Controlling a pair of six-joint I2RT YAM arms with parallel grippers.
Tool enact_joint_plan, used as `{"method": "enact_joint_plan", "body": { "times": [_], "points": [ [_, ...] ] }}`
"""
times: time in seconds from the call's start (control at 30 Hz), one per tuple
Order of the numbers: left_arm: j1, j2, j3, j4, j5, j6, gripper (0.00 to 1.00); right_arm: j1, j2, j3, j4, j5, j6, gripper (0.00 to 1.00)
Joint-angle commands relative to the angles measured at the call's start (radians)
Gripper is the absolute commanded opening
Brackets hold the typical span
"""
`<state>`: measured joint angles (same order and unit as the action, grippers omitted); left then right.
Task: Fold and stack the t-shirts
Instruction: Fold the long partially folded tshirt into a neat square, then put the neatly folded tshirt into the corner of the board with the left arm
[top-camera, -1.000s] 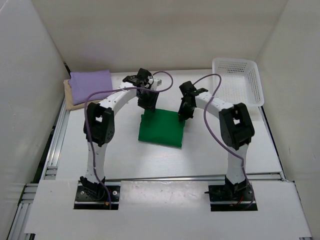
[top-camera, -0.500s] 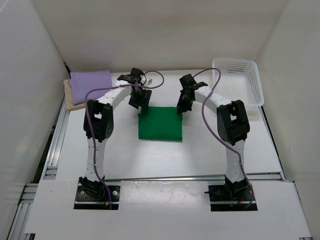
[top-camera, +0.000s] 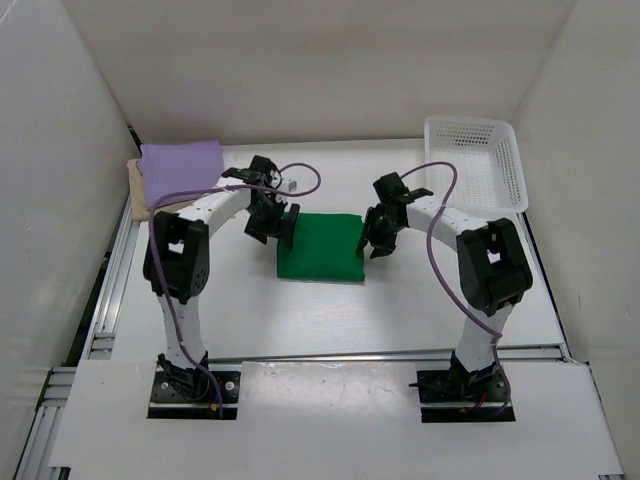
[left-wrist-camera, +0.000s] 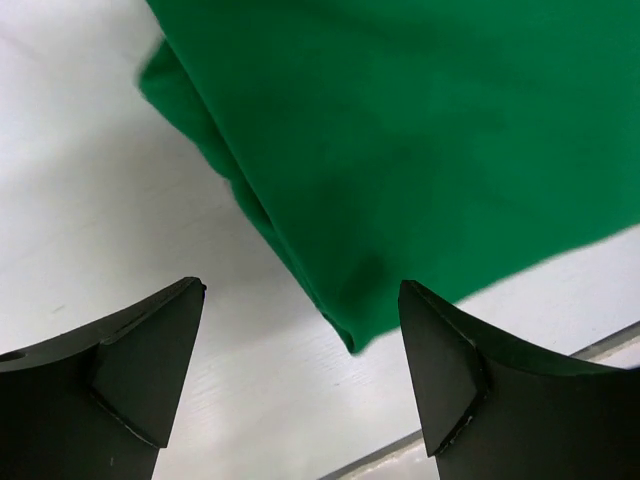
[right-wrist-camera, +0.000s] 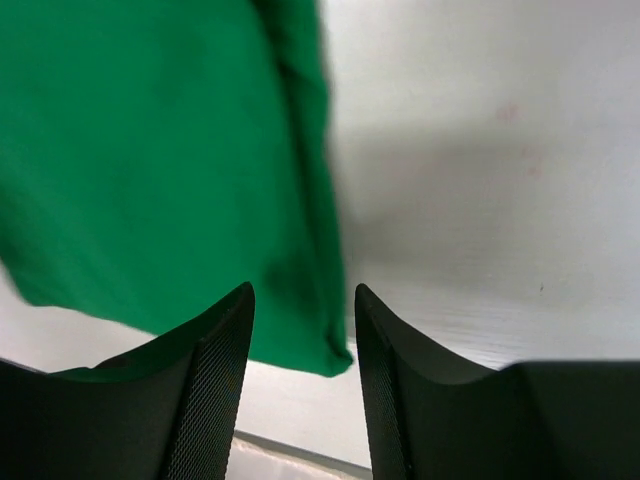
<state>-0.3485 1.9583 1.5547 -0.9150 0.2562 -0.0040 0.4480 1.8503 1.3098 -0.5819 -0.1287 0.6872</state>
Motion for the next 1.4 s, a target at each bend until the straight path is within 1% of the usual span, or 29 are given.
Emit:
{"method": "enact_joint_plan", "body": {
  "times": [0.0,0.03,0.1,0.13,0.27,0.33,0.43,0.47,0.57,0.6,0.7,0.73,0.8,0.83,0.93,1.03,1.07,1.1,1.17,1.2,1.23,1.27,1.3,1.33,1.37],
  "points": [
    [0.022,0.043,-0.025,-0.001,0.074,0.004,0.9,0.008,0.006,-0.044,0.056,-0.072,0.031,0.49],
    [0.035,0.063,-0.025,-0.001,0.074,0.004,0.9,0.017,0.021,-0.044,0.065,-0.072,0.031,0.49],
    [0.051,0.083,-0.015,-0.001,0.116,0.004,0.9,0.026,0.035,-0.056,0.077,-0.072,0.031,0.45],
    [0.06,0.102,-0.015,-0.01,0.152,0.004,0.9,0.026,0.046,-0.067,0.077,-0.072,0.031,0.45],
    [0.06,0.152,-0.024,-0.01,0.213,0.004,0.9,0.026,0.046,-0.09,0.106,-0.081,0.049,0.41],
    [0.06,0.177,-0.024,-0.01,0.279,0.004,0.9,0.026,0.046,-0.101,0.117,-0.081,0.049,0.39],
    [0.051,0.235,0.01,-0.019,0.353,0.004,0.83,0.026,0.046,-0.101,0.128,-0.103,0.058,0.38],
    [0.042,0.27,0.033,-0.019,0.363,0.004,0.81,0.026,0.046,-0.101,0.128,-0.103,0.058,0.38],
    [0.042,0.312,0.057,-0.041,0.382,0.004,0.71,0.026,0.046,-0.11,0.137,-0.103,0.069,0.37],
    [0.042,0.326,0.058,-0.041,0.382,0.004,0.66,0.026,0.046,-0.11,0.137,-0.103,0.078,0.37],
    [0.042,0.347,0.08,-0.041,0.414,0.004,0.55,0.035,0.046,-0.121,0.148,-0.112,0.087,0.37],
    [0.042,0.347,0.081,-0.05,0.428,0.004,0.46,0.035,0.055,-0.13,0.148,-0.112,0.087,0.37],
    [0.042,0.356,0.11,-0.05,0.449,0.004,0.34,0.035,0.055,-0.13,0.157,-0.112,0.087,0.37],
    [0.042,0.356,0.11,-0.062,0.449,0.004,0.1,0.035,0.055,-0.139,0.157,-0.112,0.087,0.37],
    [0.071,0.315,0.119,-0.062,0.44,0.004,0.1,0.035,0.035,-0.148,0.157,-0.112,0.097,0.37],
    [0.102,0.254,0.133,-0.071,0.365,0.004,0.1,0.035,-0.011,-0.149,0.126,-0.089,0.087,0.38],
    [0.114,0.239,0.146,-0.08,0.321,0.004,0.1,0.025,-0.023,-0.149,0.097,-0.063,0.078,0.38],
    [0.114,0.216,0.165,-0.09,0.23,0.004,0.1,0.024,-0.036,-0.136,0.079,-0.046,0.069,0.38],
    [0.114,0.206,0.244,-0.11,0.146,0.004,0.1,0.005,-0.071,-0.127,0.048,-0.019,0.054,0.4],
    [0.114,0.206,0.277,-0.119,0.073,0.004,0.1,0.004,-0.091,-0.118,0.024,0.007,0.035,0.4],
    [0.114,0.206,0.348,-0.134,0.03,0.004,0.1,0.004,-0.091,-0.118,0.011,0.018,0.025,0.41],
    [0.114,0.221,0.387,-0.134,-0.013,0.004,0.1,-0.005,-0.103,-0.101,-0.004,0.029,0.014,0.41],
    [0.114,0.232,0.425,-0.151,-0.109,0.004,0.1,-0.005,-0.103,-0.078,-0.031,0.04,-0.004,0.41],
    [0.102,0.252,0.461,-0.162,-0.161,0.004,0.1,-0.005,-0.112,-0.067,-0.045,0.049,-0.005,0.41],
    [0.092,0.252,0.516,-0.162,-0.258,0.004,0.1,-0.005,-0.112,-0.058,-0.067,0.058,-0.018,0.41]
  ]
}}
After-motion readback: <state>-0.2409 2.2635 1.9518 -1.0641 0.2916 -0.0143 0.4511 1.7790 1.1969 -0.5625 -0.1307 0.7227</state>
